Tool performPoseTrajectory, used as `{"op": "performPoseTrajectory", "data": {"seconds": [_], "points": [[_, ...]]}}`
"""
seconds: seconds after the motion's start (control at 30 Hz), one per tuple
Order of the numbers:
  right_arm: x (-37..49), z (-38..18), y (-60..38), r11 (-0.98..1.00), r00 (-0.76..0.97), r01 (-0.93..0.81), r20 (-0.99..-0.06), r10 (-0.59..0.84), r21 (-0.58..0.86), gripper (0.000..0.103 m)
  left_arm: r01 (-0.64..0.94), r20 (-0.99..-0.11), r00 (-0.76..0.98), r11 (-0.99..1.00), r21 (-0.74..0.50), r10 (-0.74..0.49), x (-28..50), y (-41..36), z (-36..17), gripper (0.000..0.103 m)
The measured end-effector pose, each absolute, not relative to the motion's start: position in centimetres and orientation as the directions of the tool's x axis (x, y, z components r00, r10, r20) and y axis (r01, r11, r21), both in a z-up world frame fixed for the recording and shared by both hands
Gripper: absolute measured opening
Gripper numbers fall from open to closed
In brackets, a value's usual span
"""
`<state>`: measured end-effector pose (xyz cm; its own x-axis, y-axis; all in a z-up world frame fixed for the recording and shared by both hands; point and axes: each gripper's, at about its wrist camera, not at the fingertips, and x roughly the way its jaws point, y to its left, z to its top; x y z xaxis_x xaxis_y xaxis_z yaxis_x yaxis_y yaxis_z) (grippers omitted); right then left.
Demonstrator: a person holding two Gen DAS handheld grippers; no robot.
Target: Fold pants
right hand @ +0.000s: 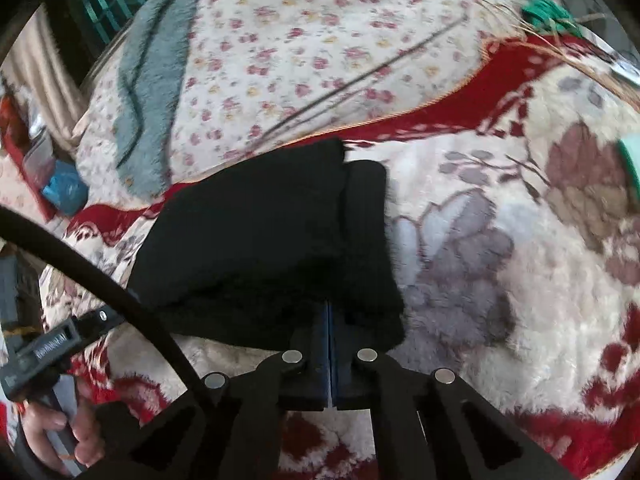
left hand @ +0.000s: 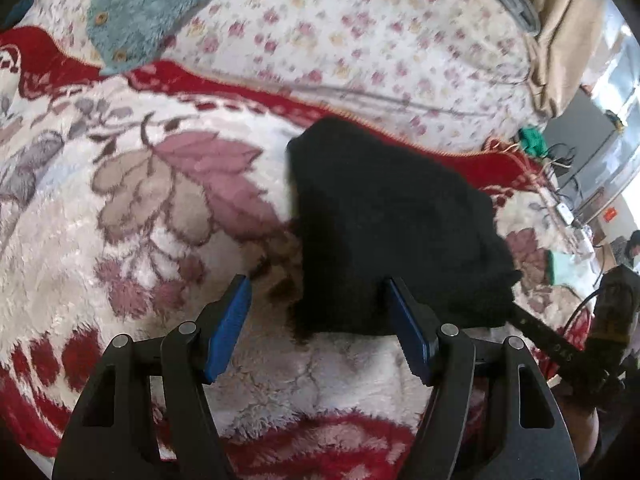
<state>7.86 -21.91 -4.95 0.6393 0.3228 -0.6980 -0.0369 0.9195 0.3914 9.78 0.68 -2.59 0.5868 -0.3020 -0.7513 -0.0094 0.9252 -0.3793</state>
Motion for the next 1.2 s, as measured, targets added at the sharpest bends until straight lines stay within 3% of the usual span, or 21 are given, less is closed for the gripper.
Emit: {"op": "performPoseTrajectory", "data": {"seconds": [0.13,0.27,0.37,0.43,0.5,0.6,0.67,0.9,1.2], "points": [[7.4,-3.9,-21.0,0.936,0.658,-0.031,-0.698,0.283,0.350,0.000,-0.032,-0.762,0.571,0.920,-0.391,-0.305,9.9,1.1,-3.0,0.071],[6.0,-1.1,-20.3,0.865,0.713,-0.162,-0.550,0.436,0.475,0.000,-0.038,-0.772,0.562,0.923,-0.383,-0.297,10.1,1.0,-3.2,0.072],[8.6,-2.5,-18.7,0.840,0.598,-0.261,-0.603,0.528,0.476,0.000,-0.037,-0.780,0.553,0.927,-0.374,-0.292,10.4,1.0,-3.3,0.073],[9.8,-4.2,-19.7,0.927,0.612,-0.159,-0.704,0.362,0.339,0.000,-0.029,-0.783,0.544,0.926,-0.375,-0.300,10.5,0.8,-3.4,0.075],[10.2,-4.8,-21.5,0.893,0.594,-0.130,-0.687,0.418,0.430,0.000,-0.029,-0.784,0.546,0.929,-0.370,-0.295,10.5,0.7,-3.4,0.075],[9.9,-3.6,-19.8,0.947,0.614,-0.149,-0.724,0.314,0.285,0.000,-0.032,-0.787,0.545,0.930,-0.366,-0.290,10.7,0.7,-3.4,0.076],[9.9,-3.7,-20.4,0.942,0.620,-0.132,-0.716,0.321,0.308,0.000,-0.031,-0.784,0.544,0.927,-0.374,-0.298,10.7,0.7,-3.4,0.076],[10.4,-5.8,-24.3,0.767,0.602,-0.044,-0.596,0.532,0.640,0.000,-0.030,-0.784,0.545,0.928,-0.372,-0.297,10.7,0.6,-3.5,0.076],[10.2,-5.0,-22.4,0.835,0.597,-0.133,-0.630,0.497,0.534,0.000,-0.023,-0.788,0.577,0.960,-0.278,-0.215,10.0,-0.5,-3.1,0.078]]}}
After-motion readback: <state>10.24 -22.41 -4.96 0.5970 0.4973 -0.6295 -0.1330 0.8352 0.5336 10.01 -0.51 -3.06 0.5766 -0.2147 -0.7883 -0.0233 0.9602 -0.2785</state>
